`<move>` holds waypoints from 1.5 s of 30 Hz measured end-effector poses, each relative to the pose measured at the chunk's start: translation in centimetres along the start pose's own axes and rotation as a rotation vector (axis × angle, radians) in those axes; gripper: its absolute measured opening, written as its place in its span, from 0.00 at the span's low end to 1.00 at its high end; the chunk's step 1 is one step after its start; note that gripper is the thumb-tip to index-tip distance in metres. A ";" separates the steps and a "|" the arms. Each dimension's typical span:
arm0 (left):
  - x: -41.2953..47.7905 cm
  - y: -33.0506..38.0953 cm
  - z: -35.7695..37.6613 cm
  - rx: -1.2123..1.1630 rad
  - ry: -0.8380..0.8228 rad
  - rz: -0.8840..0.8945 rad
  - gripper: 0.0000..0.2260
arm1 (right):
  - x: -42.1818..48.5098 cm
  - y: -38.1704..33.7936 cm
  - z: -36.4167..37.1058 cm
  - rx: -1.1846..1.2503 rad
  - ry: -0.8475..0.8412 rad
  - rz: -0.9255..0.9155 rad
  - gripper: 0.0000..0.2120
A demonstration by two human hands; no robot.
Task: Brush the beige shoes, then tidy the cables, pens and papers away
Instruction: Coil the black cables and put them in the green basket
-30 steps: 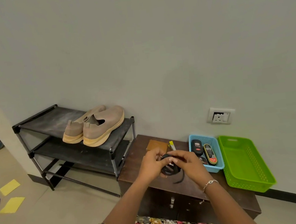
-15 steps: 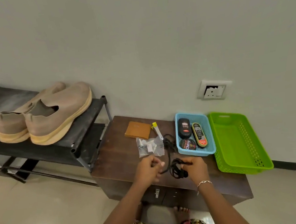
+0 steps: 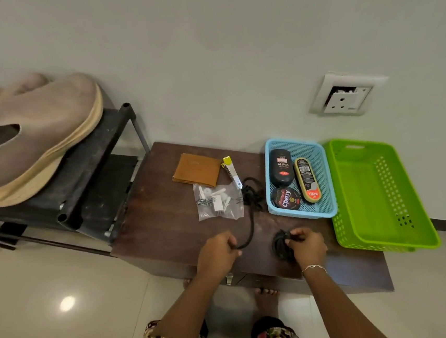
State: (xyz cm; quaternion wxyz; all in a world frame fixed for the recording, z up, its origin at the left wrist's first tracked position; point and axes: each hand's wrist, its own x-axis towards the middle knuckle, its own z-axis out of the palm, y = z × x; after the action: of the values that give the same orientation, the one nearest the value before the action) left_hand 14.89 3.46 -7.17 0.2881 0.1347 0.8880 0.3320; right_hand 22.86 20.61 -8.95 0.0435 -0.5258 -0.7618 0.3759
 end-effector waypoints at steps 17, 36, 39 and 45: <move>-5.8 8.3 -7.4 -0.168 0.109 0.287 0.06 | -6.0 -7.2 -6.0 0.298 -0.222 -0.431 0.17; -15.0 12.8 -15.8 -0.486 0.352 0.508 0.07 | -16.7 -18.6 -13.9 0.424 -0.404 -0.418 0.18; -16.3 12.2 -15.3 -0.317 0.348 0.624 0.12 | -19.8 -18.8 -15.1 0.522 -0.605 -0.272 0.19; -19.1 11.1 -14.9 -0.509 0.396 0.685 0.04 | -22.7 -19.5 -16.9 0.638 -0.614 -0.373 0.13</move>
State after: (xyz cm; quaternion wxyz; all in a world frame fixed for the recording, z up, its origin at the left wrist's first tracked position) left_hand 21.72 -4.16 17.42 0.0106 0.2793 0.7207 0.6345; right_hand 25.74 7.35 22.67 0.0424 -0.2054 -0.6672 0.7148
